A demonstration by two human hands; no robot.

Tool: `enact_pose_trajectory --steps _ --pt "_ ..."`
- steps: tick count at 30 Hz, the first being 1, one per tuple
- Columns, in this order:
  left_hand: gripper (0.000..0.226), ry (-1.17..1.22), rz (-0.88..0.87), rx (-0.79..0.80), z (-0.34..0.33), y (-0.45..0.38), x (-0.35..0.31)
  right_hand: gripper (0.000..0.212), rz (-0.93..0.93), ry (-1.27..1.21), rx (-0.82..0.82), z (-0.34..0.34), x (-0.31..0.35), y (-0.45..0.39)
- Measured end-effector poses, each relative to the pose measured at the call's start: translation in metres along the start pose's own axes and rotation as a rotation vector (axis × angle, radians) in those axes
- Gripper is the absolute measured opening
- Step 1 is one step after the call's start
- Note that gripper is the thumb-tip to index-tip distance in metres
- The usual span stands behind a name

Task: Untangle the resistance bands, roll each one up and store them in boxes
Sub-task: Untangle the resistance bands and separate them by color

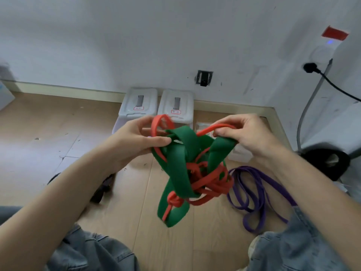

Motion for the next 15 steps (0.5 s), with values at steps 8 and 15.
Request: enact_pose_trajectory --steps 8,15 --pt "0.006 0.126 0.002 -0.077 -0.007 0.0 -0.003 0.039 0.078 0.375 0.151 -0.023 0.003 0.008" --pt "0.008 0.128 -0.035 0.089 -0.018 0.004 -0.005 0.015 0.083 0.35 0.002 -0.041 0.002 0.005"
Point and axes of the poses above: each hand's wrist, its own y-axis away from the middle knuckle, its own z-axis out of the back of the hand, x = y × z, the point moved 4 cm from there along -y, towards the middle knuckle, and after that the axes turned 2 degrees about y, right-handed, at the moved point
